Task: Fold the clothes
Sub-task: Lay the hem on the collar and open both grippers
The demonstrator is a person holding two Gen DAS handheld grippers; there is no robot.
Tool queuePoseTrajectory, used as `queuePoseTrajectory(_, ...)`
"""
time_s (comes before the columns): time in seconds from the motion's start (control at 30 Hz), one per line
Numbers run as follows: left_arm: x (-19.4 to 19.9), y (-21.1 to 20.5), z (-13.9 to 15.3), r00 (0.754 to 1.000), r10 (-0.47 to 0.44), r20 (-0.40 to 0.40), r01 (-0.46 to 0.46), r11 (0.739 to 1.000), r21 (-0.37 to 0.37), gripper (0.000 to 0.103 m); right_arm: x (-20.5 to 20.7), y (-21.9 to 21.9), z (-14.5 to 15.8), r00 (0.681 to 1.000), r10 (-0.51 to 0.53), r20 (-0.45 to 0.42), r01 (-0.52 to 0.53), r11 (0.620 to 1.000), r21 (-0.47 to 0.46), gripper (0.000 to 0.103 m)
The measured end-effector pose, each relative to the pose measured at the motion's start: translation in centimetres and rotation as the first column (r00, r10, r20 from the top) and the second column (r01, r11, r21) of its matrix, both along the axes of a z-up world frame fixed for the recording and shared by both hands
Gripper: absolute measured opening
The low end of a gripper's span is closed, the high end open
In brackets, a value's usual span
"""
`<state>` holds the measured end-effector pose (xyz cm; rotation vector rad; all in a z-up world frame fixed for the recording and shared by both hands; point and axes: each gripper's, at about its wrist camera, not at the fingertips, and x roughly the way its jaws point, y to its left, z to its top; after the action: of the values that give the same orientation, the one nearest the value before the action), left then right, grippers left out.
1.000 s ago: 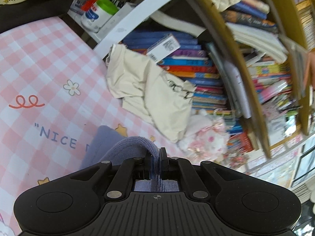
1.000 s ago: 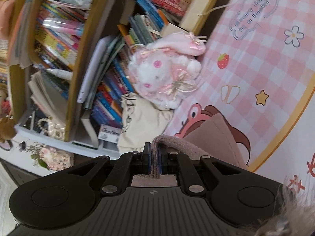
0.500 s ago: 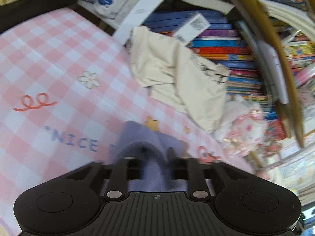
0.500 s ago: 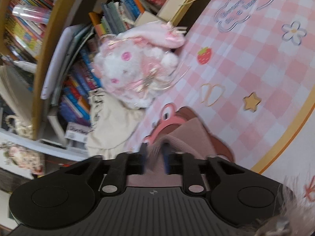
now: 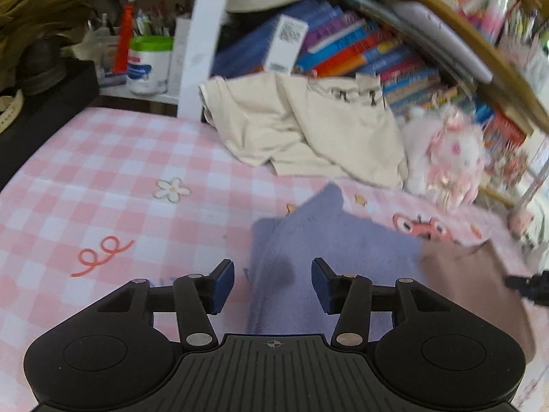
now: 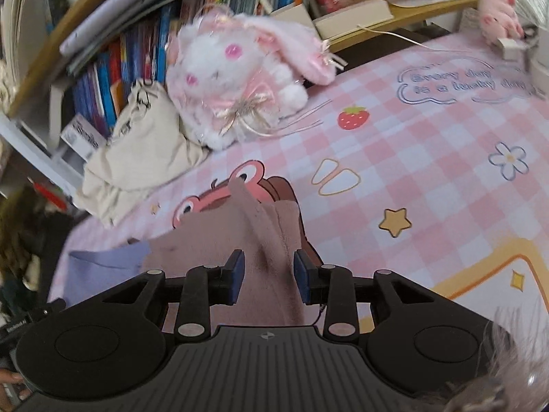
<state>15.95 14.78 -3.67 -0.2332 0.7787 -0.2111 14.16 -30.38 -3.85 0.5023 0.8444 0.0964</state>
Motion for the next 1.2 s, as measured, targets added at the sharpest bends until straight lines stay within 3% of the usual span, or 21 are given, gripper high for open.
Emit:
queuePoseTrajectory(0.03, -0.2, 0.4, 0.0, 1.0, 0.013, 0.004, -0.013, 0.999, -0.045, 0.005, 0.1, 0.0, 0.1, 1.0, 0.001, 0.0, -0.001, 1.0, 0.004, 0.008)
queuePoseTrajectory(0.1, -0.5, 1.3, 0.0, 0.999, 0.039, 0.009, -0.038, 0.99, -0.135, 0.005, 0.0, -0.2, 0.5, 1.0, -0.001, 0.004, 0.001, 1.0, 0.026, 0.008)
queuePoseTrajectory(0.13, -0.7, 1.8, -0.1, 0.999, 0.053, 0.009, -0.051, 0.984, -0.169, 0.005, -0.3, -0.8, 0.8, 1.0, -0.026, 0.014, 0.025, 0.996, 0.09, 0.007)
queuePoseTrajectory(0.2, -1.0, 2.4, -0.4, 0.997, 0.074, -0.006, -0.074, 0.982, -0.175, 0.005, -0.9, -1.8, 0.7, 0.996, -0.082, 0.025, 0.076, 0.981, 0.178, 0.007)
queuePoseTrajectory(0.3, -0.1, 1.3, -1.7, 0.997, 0.037, -0.062, -0.04, 0.998, -0.053, 0.011, 0.0, -1.1, -0.8, 0.997, -0.066, -0.039, 0.069, 0.993, 0.092, 0.007)
queuePoseTrajectory(0.37, 0.0, 0.5, -1.2, 0.999, 0.025, -0.037, -0.025, 1.0, 0.008, 0.014, 0.4, -0.3, -1.4, 0.998, -0.042, -0.046, 0.043, 0.999, 0.033, 0.008)
queuePoseTrajectory(0.47, -0.3, 0.0, 0.5, 0.999, -0.007, 0.052, 0.004, 0.999, 0.053, 0.033, 0.4, -0.1, -0.8, 0.999, -0.027, -0.031, 0.027, 1.0, -0.001, 0.013)
queuePoseTrajectory(0.53, -0.2, -0.1, 1.5, 0.992, -0.028, 0.127, 0.023, 0.999, 0.046, 0.053, 0.6, 0.2, -0.3, 1.0, -0.007, -0.013, 0.007, 0.999, -0.05, 0.017)
queuePoseTrajectory(0.67, 2.6, -2.0, 1.5, 0.991, -0.082, 0.102, 0.067, 0.988, 0.14, 0.052, 1.9, 1.1, 0.5, 0.999, 0.052, 0.011, -0.05, 0.99, -0.13, 0.022)
queuePoseTrajectory(0.77, 4.0, -3.1, 0.8, 0.989, -0.128, 0.067, 0.113, 0.974, 0.196, 0.05, 3.2, 1.7, 0.8, 0.996, 0.085, 0.026, -0.079, 0.981, -0.179, 0.022)
queuePoseTrajectory(0.83, 4.6, -3.3, 0.3, 0.989, -0.143, 0.048, 0.131, 0.972, 0.197, 0.022, 4.1, 2.0, 0.8, 0.994, 0.102, 0.023, -0.096, 0.975, -0.2, 0.022)
queuePoseTrajectory(0.93, 4.4, -2.8, 0.1, 0.991, -0.127, 0.046, 0.119, 0.982, 0.146, 0.007, 4.7, 2.2, 0.6, 0.991, 0.137, 0.004, -0.133, 0.97, -0.204, 0.019)
queuePoseTrajectory(0.97, 4.3, -2.6, 0.2, 0.991, -0.119, 0.057, 0.112, 0.986, 0.123, 0.004, 4.6, 2.1, 0.6, 0.99, 0.143, 0.002, -0.14, 0.971, -0.193, 0.006)
queuePoseTrajectory(1.1, 4.6, -2.1, 0.5, 0.995, -0.072, 0.075, 0.067, 0.996, 0.063, 0.004, 3.2, -0.1, 1.1, 0.996, 0.053, 0.065, -0.051, 0.998, -0.043, 0.006)
queuePoseTrajectory(1.2, 5.8, -2.5, -0.8, 0.998, -0.063, 0.028, 0.06, 0.993, 0.098, 0.004, 3.5, -0.3, -0.1, 1.0, 0.012, 0.021, -0.011, 0.999, -0.046, 0.006)
